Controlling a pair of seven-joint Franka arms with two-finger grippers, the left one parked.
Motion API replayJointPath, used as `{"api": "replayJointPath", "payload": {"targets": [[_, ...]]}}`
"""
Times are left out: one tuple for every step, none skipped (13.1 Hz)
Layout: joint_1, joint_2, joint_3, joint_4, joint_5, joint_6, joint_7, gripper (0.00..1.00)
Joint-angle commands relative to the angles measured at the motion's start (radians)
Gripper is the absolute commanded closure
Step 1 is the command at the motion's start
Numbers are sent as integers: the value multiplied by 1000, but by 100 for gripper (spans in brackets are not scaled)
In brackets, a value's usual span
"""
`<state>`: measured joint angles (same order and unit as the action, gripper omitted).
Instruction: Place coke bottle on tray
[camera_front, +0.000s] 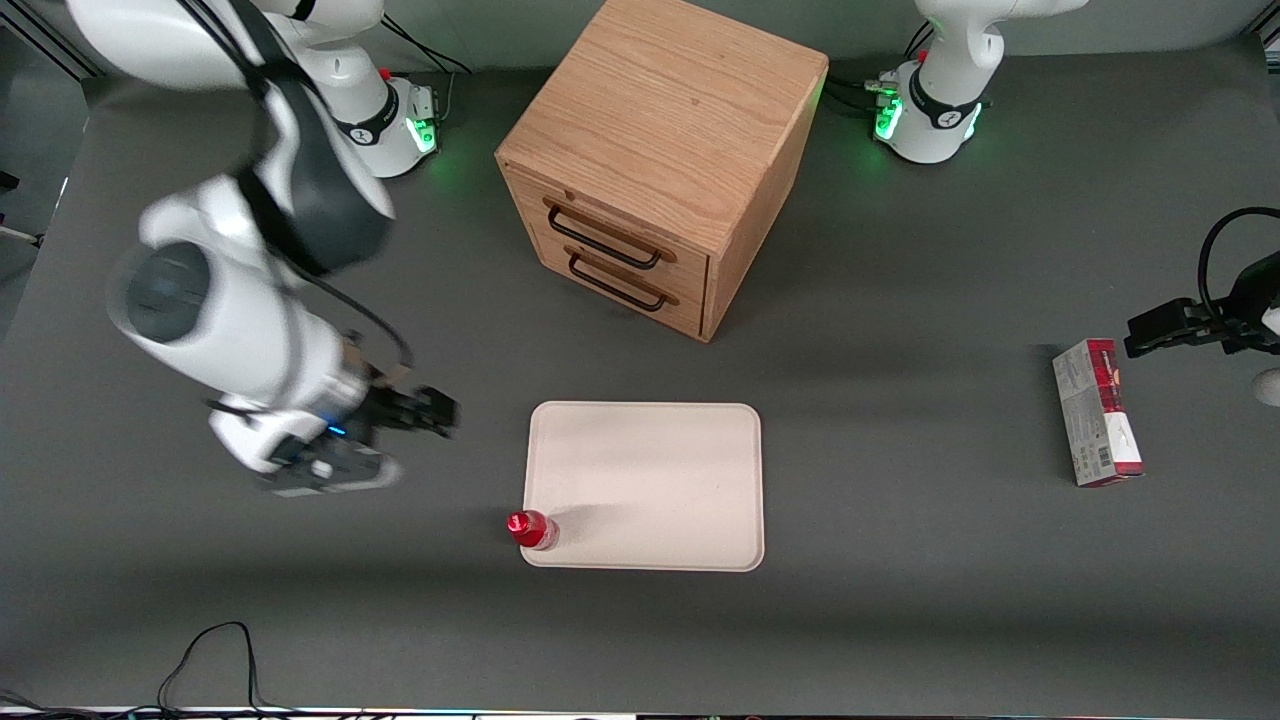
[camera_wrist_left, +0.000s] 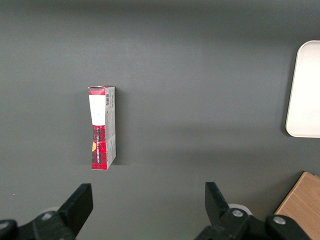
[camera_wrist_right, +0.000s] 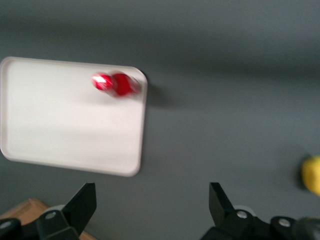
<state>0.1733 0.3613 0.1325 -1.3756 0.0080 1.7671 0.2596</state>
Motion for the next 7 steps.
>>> {"api": "replayJointPath", "payload": {"targets": [[2, -294, -112, -346, 56, 14, -75, 0], [2, -376, -144, -429, 56, 14, -94, 0], [2, -448, -184, -501, 56, 12, -118, 0], [3, -512, -227, -554, 56, 11, -138, 0], [3, -553, -243, -575, 46, 2, -157, 0], [2, -564, -251, -571, 32, -32, -158, 0], [-1, -564, -255, -559, 5, -43, -158, 0]]}}
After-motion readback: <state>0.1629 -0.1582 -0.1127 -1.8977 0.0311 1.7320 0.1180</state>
